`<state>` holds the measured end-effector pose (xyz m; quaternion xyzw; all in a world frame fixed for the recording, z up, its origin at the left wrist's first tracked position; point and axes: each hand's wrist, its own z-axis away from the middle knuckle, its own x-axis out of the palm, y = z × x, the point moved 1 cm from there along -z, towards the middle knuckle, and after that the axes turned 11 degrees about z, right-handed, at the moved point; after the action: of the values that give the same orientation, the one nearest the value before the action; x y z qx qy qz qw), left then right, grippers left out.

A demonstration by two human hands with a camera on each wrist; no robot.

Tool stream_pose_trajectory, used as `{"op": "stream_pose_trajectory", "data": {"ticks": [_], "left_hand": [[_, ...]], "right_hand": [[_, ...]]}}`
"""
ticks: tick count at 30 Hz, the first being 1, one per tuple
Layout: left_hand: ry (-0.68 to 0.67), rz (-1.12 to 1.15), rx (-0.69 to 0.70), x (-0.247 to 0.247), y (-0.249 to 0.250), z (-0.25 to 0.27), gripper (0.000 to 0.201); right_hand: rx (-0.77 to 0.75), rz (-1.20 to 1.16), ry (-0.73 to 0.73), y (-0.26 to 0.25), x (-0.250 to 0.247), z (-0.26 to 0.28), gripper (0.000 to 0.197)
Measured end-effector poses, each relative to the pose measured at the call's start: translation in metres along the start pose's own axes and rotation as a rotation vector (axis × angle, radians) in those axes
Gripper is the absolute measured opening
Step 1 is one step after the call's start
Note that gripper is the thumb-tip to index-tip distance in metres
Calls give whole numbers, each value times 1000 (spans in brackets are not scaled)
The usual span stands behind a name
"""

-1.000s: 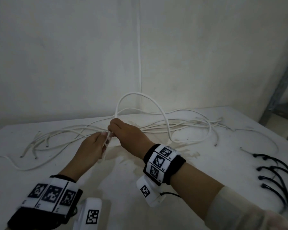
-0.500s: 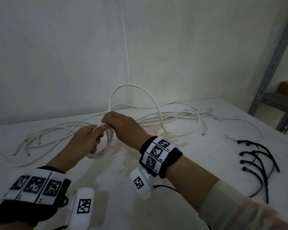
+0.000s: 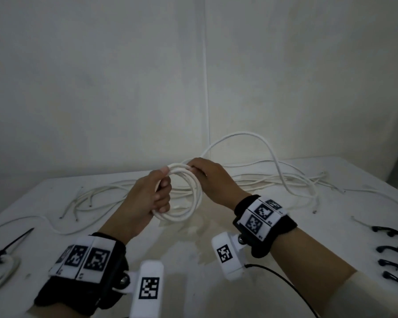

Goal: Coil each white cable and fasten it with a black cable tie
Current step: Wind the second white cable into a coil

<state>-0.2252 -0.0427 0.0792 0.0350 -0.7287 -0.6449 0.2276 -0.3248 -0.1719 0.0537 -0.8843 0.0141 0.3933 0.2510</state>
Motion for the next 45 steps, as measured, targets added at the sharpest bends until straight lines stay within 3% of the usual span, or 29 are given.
{"op": "stream_pose_trajectory", "data": {"ticks": [7,11,15,20,25,30,33,36,39,45], "left_hand": [[73,254,101,-14,11,-6,40],[210,356,193,-30,19,-11,38],[359,443,296,-45,30,-14,38],[537,476,421,-57,33,-18,36],[647,519,491,-65,33,-20,35],[753,418,581,-67,38,-21,36],[802,312,660,-73,40,-20,36],[801,141,718,-71,33,-20,35],[738,-48,747,-63,21,-20,32],[589,-239,672,-59,6,-24,27]], "right_hand": [[72,-8,-16,6,9,-3,21],[82,62,-16,7,11,-8,20],[51,135,-114,7,21,-14,19],[-48,241,-70,-3,31,-18,28],[-78,195,-247,-22,38,-11,28],[-85,326,-269,-29,41,-3,41],[-70,345,-187,-23,38,1,38],[-225,454,6,-28,37,2,31],[-355,606,151,-36,40,3,18],[-476,561,239,-49,29,2,27]]}}
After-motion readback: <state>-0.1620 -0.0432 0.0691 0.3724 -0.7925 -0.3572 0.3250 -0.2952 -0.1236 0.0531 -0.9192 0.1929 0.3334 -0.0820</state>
